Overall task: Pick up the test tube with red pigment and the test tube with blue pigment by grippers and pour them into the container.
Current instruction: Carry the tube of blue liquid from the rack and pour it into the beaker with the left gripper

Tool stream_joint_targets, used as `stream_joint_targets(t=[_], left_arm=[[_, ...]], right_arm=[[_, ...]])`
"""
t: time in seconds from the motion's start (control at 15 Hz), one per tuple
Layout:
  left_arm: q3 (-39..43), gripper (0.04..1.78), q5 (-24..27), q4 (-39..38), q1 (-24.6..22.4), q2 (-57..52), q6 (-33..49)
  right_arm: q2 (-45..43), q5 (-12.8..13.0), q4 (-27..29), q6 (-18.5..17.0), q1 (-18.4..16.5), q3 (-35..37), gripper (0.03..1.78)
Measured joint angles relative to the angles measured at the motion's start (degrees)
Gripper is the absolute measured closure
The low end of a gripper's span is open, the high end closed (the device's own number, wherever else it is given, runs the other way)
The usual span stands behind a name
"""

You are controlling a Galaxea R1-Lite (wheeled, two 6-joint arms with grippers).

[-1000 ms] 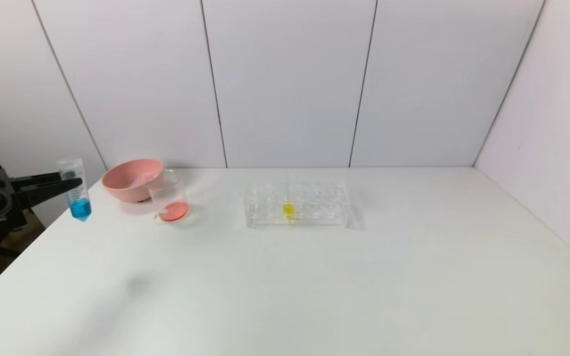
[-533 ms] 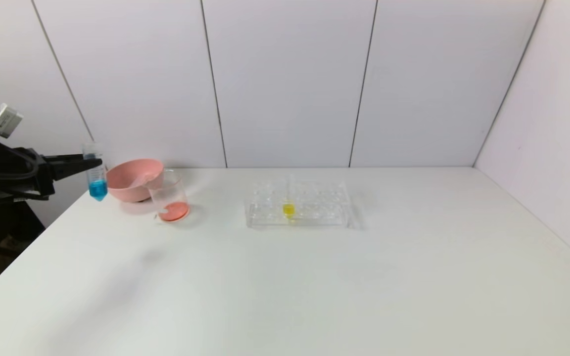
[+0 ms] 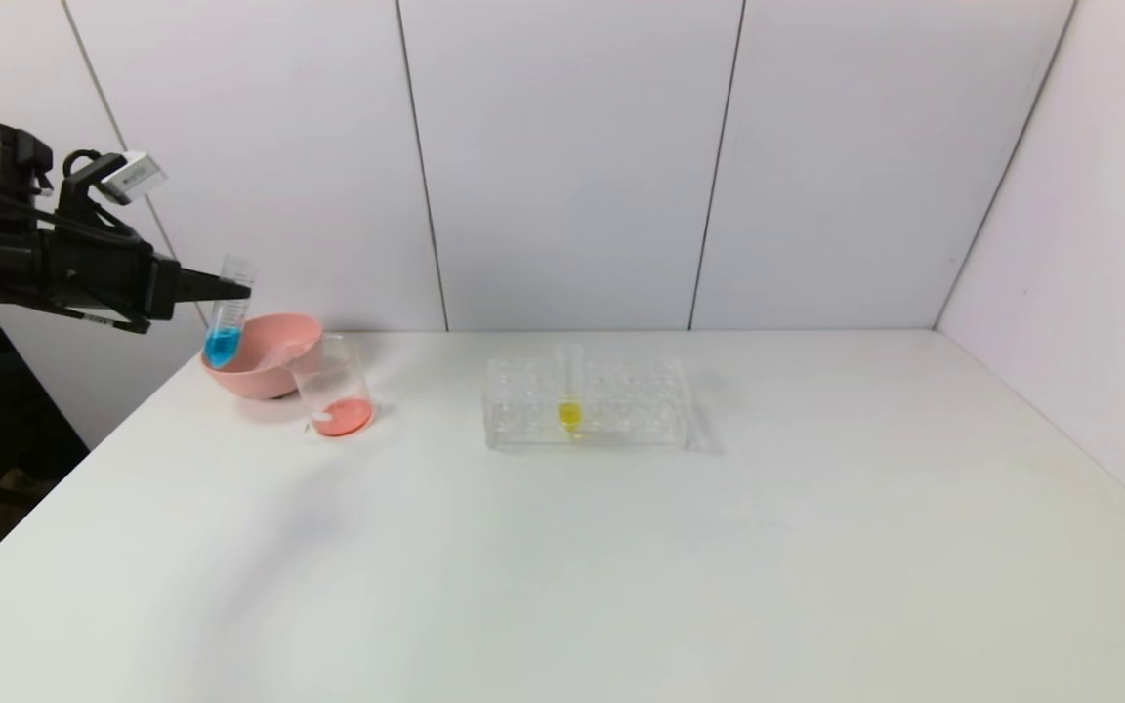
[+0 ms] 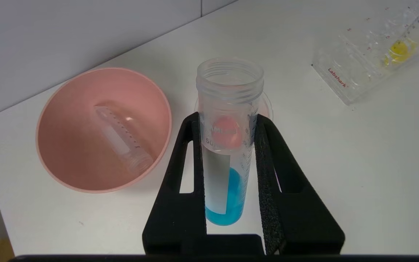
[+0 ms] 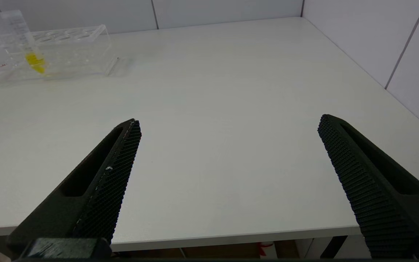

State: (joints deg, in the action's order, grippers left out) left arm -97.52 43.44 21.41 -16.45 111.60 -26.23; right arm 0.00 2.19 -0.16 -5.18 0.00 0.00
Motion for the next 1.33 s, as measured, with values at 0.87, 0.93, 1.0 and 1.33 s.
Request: stream_joint_targets(t=[0.87, 0.93, 1.0, 1.33], left_arm=[[-18.0, 1.39, -16.5, 24.9, 7.2, 6.1, -14.1], [-18.0, 1.39, -17.1, 25.0, 7.5, 6.1, -15.8], [-18.0, 1.39, -17.6, 25.6, 7.7, 6.1, -17.9], [-18.0, 1.39, -27.5, 25.9, 9.3, 6.9, -25.8]], right_arm=[[0.0, 0.0, 0.0, 0.0, 0.0, 0.0, 0.04], [0.0, 0.0, 0.0, 0.0, 0.0, 0.0, 0.04], [0.0, 0.0, 0.0, 0.0, 0.0, 0.0, 0.04], [0.0, 0.0, 0.0, 0.0, 0.0, 0.0, 0.04]])
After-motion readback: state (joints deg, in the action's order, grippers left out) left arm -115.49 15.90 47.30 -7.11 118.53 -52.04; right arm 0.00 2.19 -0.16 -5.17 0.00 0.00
